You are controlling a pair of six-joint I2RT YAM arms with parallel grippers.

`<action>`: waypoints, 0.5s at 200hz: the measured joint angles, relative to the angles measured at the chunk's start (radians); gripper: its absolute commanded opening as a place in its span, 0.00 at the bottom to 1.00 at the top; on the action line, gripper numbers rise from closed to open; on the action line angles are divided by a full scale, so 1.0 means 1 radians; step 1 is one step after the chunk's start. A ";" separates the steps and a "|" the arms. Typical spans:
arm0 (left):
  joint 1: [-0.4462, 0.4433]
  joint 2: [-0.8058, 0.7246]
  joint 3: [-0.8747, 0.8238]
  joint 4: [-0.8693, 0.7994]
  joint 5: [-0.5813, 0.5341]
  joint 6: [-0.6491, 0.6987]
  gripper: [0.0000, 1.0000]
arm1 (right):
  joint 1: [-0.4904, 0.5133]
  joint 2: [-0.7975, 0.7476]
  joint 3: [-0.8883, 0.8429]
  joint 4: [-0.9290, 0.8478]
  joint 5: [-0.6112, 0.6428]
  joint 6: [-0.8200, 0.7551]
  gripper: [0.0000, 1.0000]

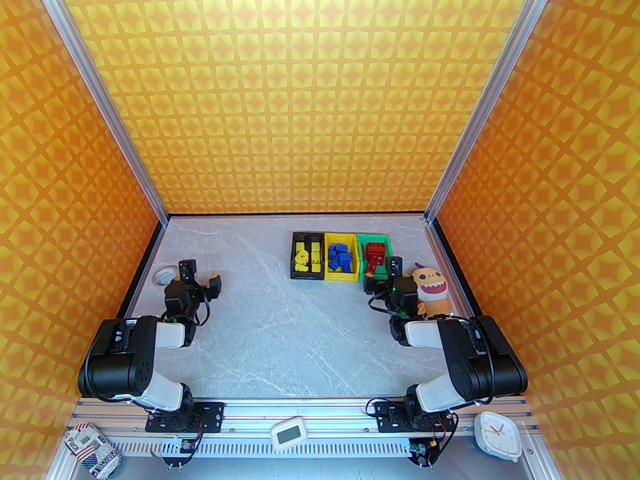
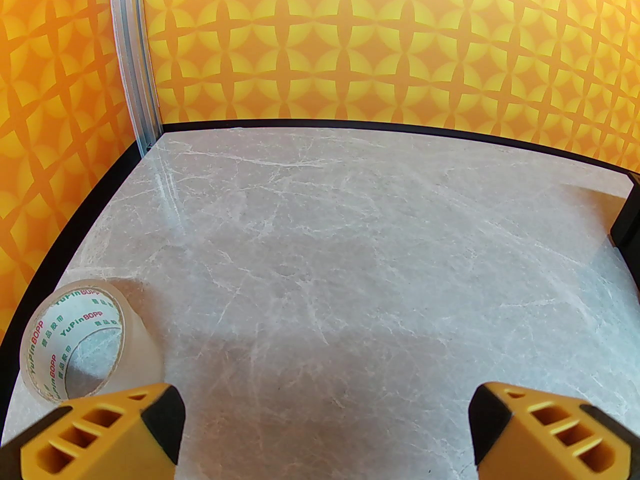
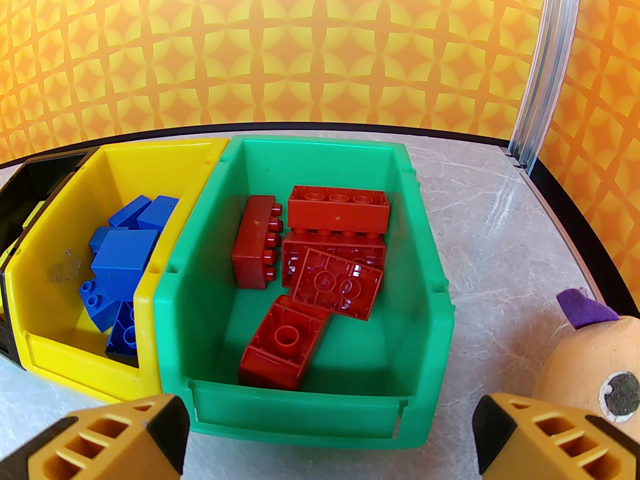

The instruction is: Sort the legos into containers by color

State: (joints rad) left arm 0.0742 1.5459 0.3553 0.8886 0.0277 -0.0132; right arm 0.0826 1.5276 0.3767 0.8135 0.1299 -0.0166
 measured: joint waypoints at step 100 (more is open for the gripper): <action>0.000 0.000 0.000 0.000 0.000 0.000 0.99 | 0.000 0.000 0.000 0.000 -0.009 0.000 0.98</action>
State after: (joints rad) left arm 0.0742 1.5459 0.3553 0.8886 0.0277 -0.0132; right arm 0.0826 1.5276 0.3767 0.8139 0.1211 -0.0166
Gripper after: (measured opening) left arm 0.989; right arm 0.984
